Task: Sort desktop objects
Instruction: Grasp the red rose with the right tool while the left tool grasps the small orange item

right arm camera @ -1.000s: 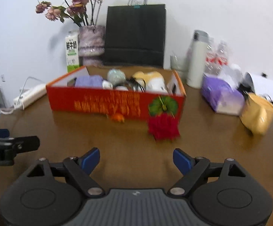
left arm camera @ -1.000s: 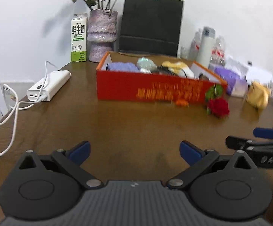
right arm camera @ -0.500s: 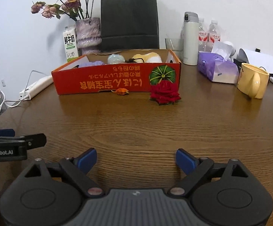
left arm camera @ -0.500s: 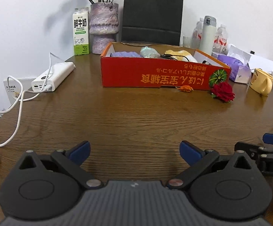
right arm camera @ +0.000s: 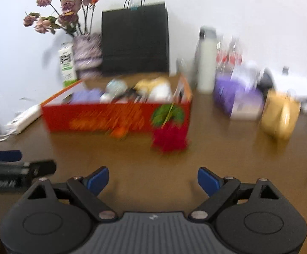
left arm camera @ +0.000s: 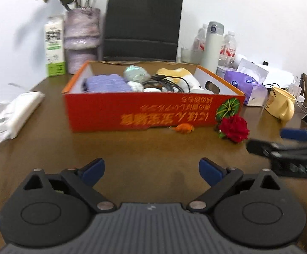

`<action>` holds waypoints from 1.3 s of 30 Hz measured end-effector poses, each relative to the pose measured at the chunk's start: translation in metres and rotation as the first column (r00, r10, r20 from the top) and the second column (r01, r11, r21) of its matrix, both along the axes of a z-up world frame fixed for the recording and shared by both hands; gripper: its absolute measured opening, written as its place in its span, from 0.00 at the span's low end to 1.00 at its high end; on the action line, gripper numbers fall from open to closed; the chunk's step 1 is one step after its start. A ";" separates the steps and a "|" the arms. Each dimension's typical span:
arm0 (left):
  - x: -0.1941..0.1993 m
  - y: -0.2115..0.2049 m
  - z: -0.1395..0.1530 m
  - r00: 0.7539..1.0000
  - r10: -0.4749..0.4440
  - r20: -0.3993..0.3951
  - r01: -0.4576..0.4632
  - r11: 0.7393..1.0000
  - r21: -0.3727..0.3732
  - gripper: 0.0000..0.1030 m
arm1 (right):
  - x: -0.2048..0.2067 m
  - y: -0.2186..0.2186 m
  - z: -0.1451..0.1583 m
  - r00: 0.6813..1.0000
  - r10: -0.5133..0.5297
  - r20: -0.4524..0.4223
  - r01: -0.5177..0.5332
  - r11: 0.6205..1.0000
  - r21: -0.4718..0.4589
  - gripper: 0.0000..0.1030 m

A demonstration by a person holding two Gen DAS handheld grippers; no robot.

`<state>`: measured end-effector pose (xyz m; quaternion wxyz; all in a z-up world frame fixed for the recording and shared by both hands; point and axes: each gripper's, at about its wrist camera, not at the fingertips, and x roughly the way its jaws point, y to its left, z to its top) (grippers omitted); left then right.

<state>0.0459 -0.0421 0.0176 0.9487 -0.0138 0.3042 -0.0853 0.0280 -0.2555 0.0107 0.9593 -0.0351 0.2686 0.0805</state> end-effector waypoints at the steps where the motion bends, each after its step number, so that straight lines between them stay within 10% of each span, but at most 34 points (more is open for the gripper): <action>1: 0.010 -0.004 -0.001 1.000 0.006 -0.005 -0.006 1.000 -0.003 0.87 | 0.015 -0.001 0.001 1.000 -0.001 -0.006 0.001 1.000 -0.014 0.87; 6: 0.045 -0.024 -0.005 1.000 0.000 -0.020 -0.001 0.999 -0.054 0.85 | 0.086 -0.012 -0.005 0.994 0.022 -0.111 -0.012 0.996 0.092 0.85; 10: 0.066 -0.043 -0.010 1.000 -0.001 -0.023 -0.001 0.998 -0.069 0.77 | 0.106 -0.012 -0.023 0.983 0.023 -0.182 -0.009 0.997 0.076 0.44; 17: 0.089 -0.056 -0.020 0.990 0.121 -0.069 -0.130 0.982 -0.140 0.59 | 0.086 -0.045 -0.026 0.985 0.035 -0.168 -0.001 0.980 0.197 0.42; 21: 0.090 -0.065 -0.019 0.979 0.187 -0.079 -0.196 0.972 -0.133 0.33 | 0.083 -0.049 -0.022 0.989 0.019 -0.150 0.012 0.979 0.202 0.42; 26: 0.080 -0.072 -0.015 0.982 0.170 -0.083 -0.179 0.977 -0.117 0.29 | 0.074 -0.044 -0.015 0.993 0.055 -0.107 -0.032 0.979 0.201 0.42; 28: 0.069 -0.070 -0.010 0.985 0.153 -0.079 -0.161 0.981 -0.111 0.02 | 0.073 -0.041 -0.015 0.992 0.063 -0.106 -0.042 0.981 0.191 0.42; 39: -0.014 -0.019 -0.010 0.990 0.128 -0.065 -0.134 0.986 -0.102 0.02 | 0.063 -0.018 -0.018 0.990 0.110 -0.089 -0.099 0.988 0.115 0.42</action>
